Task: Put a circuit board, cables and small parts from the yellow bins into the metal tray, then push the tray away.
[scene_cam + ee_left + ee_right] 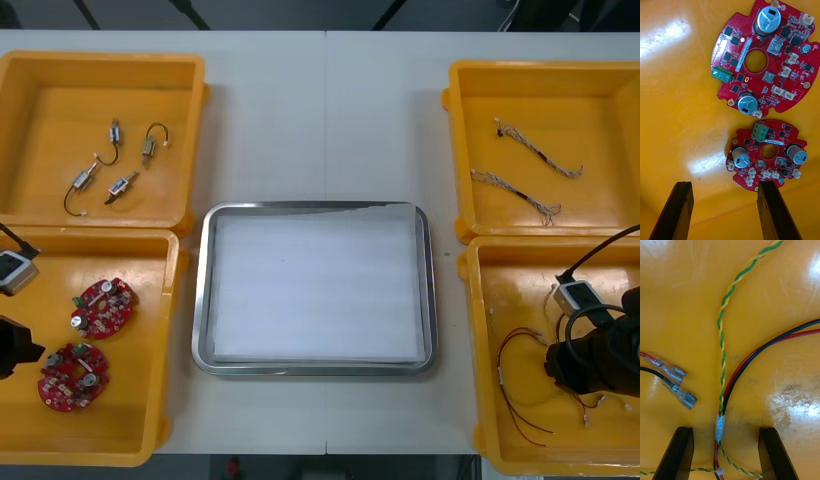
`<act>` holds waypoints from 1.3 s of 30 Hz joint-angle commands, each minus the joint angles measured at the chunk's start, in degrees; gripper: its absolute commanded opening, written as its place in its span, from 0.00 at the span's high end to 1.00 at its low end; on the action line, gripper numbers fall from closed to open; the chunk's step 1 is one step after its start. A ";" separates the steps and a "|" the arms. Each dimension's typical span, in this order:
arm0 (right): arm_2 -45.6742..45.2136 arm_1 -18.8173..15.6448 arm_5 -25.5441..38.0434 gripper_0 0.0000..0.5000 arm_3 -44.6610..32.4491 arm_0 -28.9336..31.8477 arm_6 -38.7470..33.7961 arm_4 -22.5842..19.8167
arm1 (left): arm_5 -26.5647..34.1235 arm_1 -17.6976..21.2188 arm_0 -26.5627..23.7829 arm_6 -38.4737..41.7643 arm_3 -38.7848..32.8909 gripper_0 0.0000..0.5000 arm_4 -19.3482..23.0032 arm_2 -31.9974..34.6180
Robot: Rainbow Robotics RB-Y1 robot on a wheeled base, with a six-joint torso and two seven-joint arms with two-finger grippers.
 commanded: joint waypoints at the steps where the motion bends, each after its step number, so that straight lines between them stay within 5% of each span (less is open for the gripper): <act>1: 1.16 0.98 -0.40 0.21 -1.59 1.27 1.69 0.63 | -1.67 0.01 -2.55 0.44 0.20 0.00 -0.78 -2.65; 2: 1.16 0.98 -0.40 0.27 -1.59 1.27 1.61 0.54 | -1.84 0.01 -2.55 0.79 0.28 0.00 -0.78 -2.73; 4: 1.25 0.98 -0.31 0.59 -1.59 1.36 1.69 0.54 | -2.11 -0.08 -2.47 2.63 0.37 0.00 -0.78 -3.17; 5: 1.16 0.89 -0.40 0.86 -1.59 1.36 1.61 0.54 | -2.55 -0.08 -2.55 3.69 0.46 0.00 -0.78 -3.53; 7: 1.25 0.98 -0.40 1.00 -1.59 1.36 1.61 0.54 | -3.25 -0.08 -2.64 5.62 0.37 0.00 -0.96 -4.32; 18: -1.03 0.80 0.39 1.00 -2.11 0.74 3.01 0.37 | -5.45 -0.08 -2.82 9.40 2.22 0.00 -2.19 -6.51; 27: -6.66 0.80 11.11 1.00 -5.80 -2.68 4.51 -0.60 | -7.03 -0.08 -5.10 10.98 4.41 0.00 -2.10 -9.15; 39: -18.00 0.80 23.42 1.00 -10.73 -6.11 6.00 -11.68 | -7.12 -0.08 -5.72 13.80 4.33 0.00 -2.63 -10.12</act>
